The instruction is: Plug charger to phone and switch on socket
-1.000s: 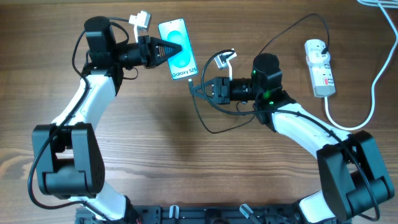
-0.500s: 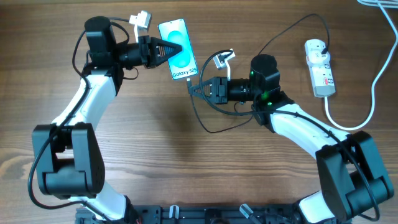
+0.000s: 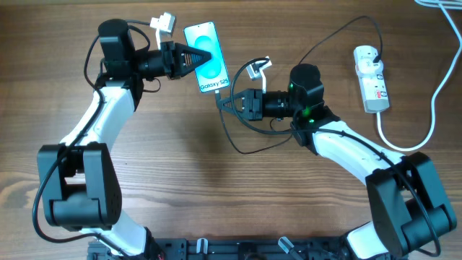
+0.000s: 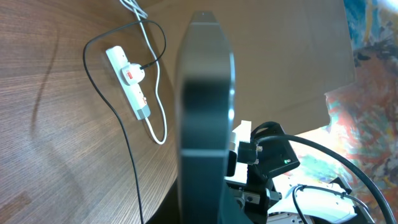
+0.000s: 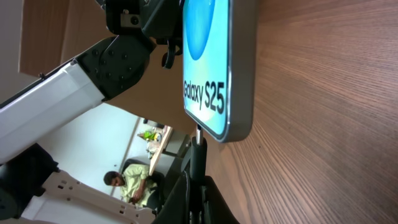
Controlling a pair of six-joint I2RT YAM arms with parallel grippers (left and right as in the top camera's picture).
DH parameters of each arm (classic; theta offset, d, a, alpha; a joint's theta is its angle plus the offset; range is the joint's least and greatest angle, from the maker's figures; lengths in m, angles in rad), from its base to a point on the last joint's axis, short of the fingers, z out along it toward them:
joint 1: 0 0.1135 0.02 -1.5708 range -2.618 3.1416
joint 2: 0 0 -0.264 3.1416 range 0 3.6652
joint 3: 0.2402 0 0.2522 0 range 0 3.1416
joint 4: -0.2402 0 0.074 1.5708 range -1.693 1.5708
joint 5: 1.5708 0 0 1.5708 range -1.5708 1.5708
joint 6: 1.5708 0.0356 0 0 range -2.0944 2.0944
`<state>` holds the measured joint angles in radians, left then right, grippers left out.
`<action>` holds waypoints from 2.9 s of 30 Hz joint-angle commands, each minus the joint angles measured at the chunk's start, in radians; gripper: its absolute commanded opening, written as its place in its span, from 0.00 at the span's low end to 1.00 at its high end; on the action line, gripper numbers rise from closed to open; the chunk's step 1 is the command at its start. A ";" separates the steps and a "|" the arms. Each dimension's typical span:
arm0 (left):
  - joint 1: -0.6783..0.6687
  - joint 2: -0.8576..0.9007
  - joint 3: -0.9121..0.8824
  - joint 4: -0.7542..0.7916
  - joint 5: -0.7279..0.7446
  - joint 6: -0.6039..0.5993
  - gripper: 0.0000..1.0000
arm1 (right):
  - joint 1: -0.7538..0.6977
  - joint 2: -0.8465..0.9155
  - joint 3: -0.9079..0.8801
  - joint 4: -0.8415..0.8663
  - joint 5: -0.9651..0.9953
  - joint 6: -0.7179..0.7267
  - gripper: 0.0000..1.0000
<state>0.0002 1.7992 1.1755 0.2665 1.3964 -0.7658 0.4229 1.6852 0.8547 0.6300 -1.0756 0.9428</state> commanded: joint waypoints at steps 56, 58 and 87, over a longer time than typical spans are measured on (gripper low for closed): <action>-0.031 -0.011 0.000 0.000 0.181 0.029 0.04 | -0.047 0.013 0.004 0.039 0.026 -0.042 0.05; -0.031 -0.011 0.000 0.000 0.180 0.029 0.04 | -0.046 0.013 0.004 0.034 0.019 -0.041 0.10; -0.072 -0.011 -0.002 -0.128 0.181 0.121 0.04 | -0.008 0.013 0.035 0.064 0.025 0.025 0.05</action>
<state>-0.0223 1.7992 1.1831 0.1833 1.4376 -0.7090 0.4278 1.6962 0.8398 0.6598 -1.1587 0.9680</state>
